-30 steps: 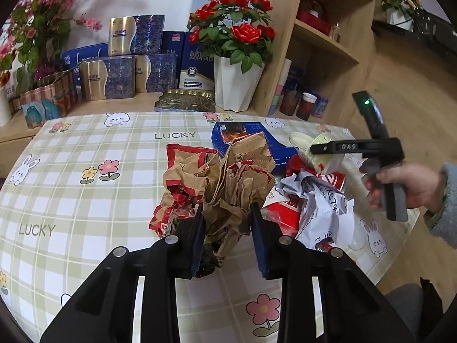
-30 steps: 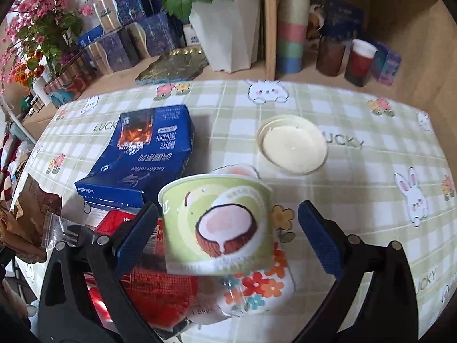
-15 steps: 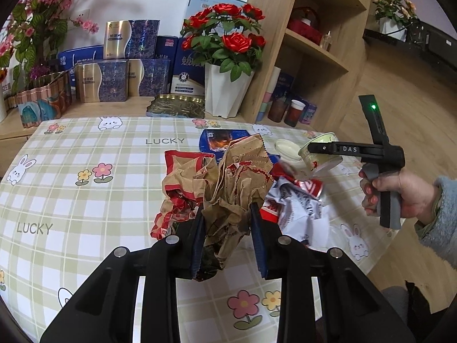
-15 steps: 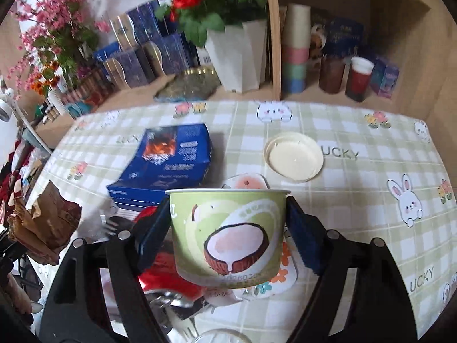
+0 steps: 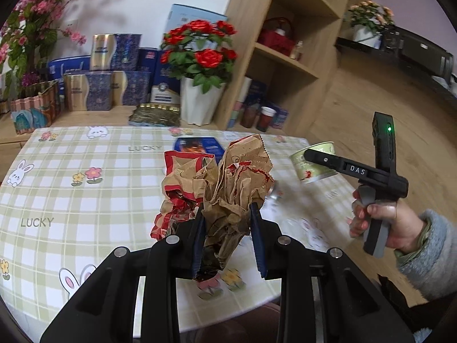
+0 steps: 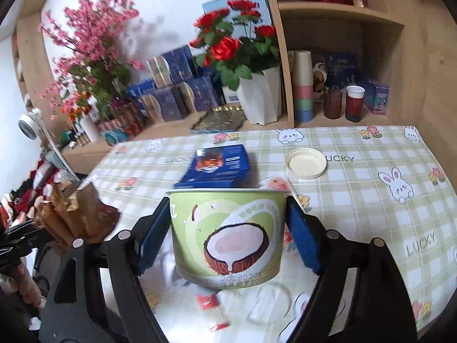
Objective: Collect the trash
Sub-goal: 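Carry the brown paper bag to the bin and release it with the left gripper, then lower the green coconut cup over the bin and open the right gripper, then grasp the white paper with the left gripper while the right grasps the clear lid, then carry the white paper over the bin and open the left gripper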
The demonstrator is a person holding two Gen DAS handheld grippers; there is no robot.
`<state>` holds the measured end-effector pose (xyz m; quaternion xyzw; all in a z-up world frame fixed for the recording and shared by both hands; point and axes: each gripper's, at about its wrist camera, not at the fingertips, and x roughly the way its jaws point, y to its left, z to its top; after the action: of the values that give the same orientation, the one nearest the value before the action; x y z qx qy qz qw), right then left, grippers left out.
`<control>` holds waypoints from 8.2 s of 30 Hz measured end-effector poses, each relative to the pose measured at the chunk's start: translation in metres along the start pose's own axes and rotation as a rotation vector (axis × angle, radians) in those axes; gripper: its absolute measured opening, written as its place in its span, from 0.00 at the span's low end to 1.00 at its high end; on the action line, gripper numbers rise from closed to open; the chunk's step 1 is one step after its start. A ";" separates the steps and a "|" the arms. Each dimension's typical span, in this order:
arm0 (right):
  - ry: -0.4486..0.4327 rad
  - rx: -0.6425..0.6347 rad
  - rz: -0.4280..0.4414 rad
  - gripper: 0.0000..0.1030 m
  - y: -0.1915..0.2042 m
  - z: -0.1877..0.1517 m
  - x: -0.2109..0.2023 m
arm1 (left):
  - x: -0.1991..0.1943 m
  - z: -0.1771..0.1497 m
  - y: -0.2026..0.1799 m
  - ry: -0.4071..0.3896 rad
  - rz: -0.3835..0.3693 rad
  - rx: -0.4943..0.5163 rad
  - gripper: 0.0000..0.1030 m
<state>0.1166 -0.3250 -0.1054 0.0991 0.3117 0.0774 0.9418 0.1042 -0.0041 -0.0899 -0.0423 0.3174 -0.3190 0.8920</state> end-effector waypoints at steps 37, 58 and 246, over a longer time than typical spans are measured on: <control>0.055 0.028 0.013 0.76 0.015 -0.135 -0.113 | 0.101 -0.205 -0.094 0.687 -0.140 0.223 0.35; 0.181 0.026 0.022 0.76 0.021 -0.174 -0.087 | 0.010 -0.146 -0.039 0.192 0.140 0.104 0.90; 0.113 -0.199 -0.068 0.65 0.047 -0.152 -0.087 | 0.069 -0.194 -0.058 0.615 -0.028 0.044 0.49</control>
<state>-0.0478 -0.2761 -0.1635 -0.0101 0.3584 0.0813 0.9300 -0.0011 -0.0666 -0.2654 0.0713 0.5648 -0.3357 0.7505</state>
